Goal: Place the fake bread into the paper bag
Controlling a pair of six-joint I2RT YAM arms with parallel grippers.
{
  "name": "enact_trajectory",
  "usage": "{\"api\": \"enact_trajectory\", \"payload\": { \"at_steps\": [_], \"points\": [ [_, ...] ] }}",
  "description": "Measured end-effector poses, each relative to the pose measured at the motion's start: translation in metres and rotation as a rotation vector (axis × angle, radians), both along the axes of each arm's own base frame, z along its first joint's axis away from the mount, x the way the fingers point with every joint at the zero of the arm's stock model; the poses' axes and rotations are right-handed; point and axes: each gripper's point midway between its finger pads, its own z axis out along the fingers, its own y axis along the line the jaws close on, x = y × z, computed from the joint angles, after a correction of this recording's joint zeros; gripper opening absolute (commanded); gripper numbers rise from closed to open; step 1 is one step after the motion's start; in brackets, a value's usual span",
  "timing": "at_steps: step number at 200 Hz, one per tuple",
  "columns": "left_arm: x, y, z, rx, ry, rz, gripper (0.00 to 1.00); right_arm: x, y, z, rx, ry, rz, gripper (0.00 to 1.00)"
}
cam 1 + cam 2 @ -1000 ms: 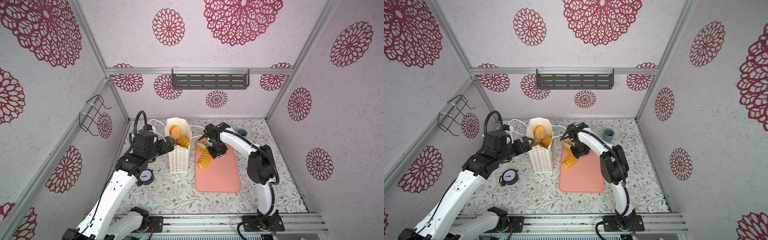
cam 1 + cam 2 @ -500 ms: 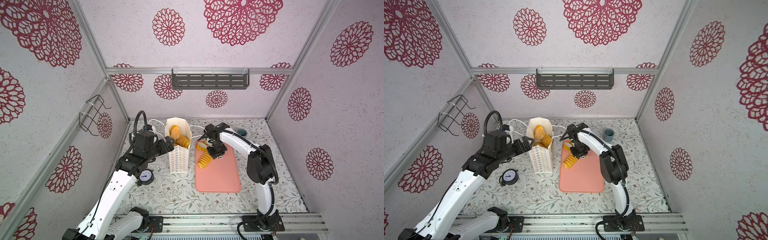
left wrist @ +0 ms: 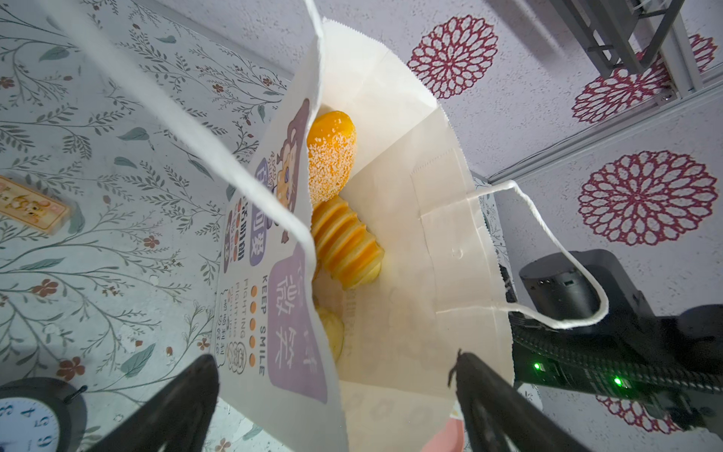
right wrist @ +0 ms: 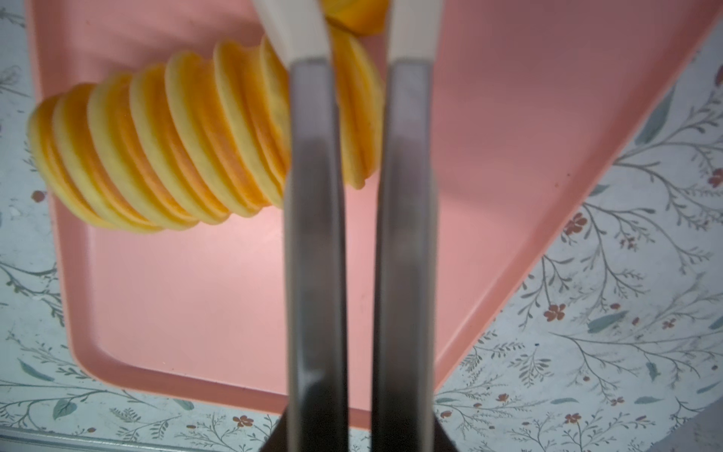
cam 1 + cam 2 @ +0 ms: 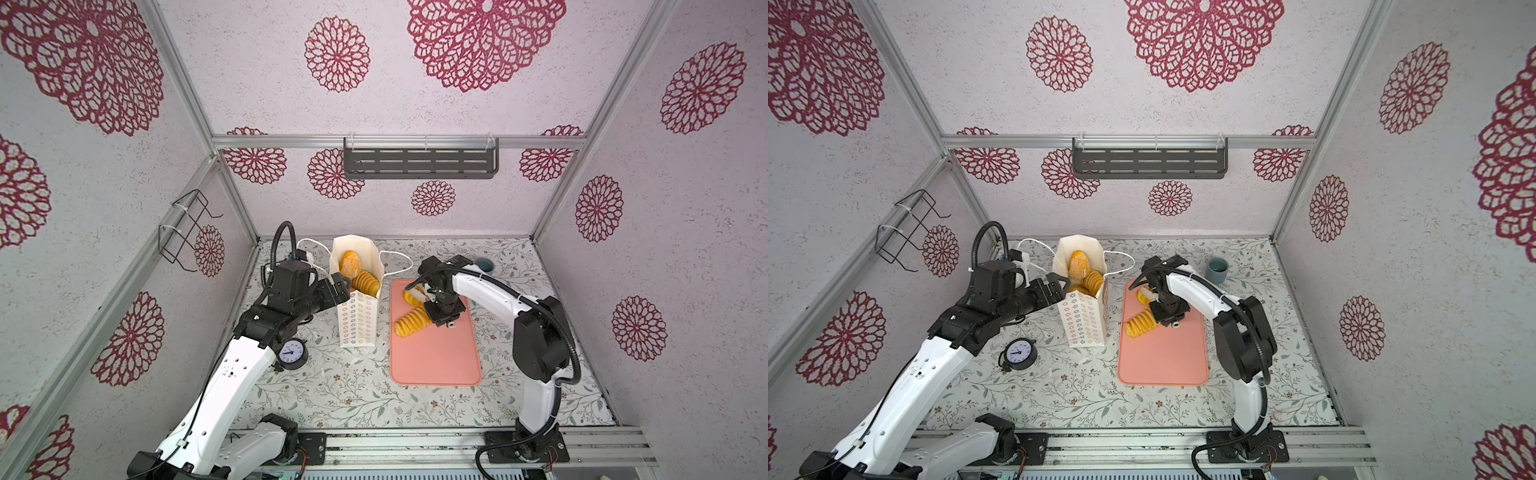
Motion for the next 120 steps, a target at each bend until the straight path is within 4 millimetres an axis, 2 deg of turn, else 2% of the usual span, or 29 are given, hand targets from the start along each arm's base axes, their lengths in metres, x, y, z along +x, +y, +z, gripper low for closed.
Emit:
{"api": "enact_trajectory", "payload": {
  "at_steps": [58,120],
  "points": [
    [0.004,-0.002,0.001,0.000,0.005,-0.002,0.80,-0.024,-0.015,0.042,0.098,-0.116,-0.066,0.04],
    [0.008,-0.003,0.007,0.001,0.013,-0.001,0.66,-0.047,-0.026,0.063,0.176,-0.176,-0.111,0.02]
  ]
}}
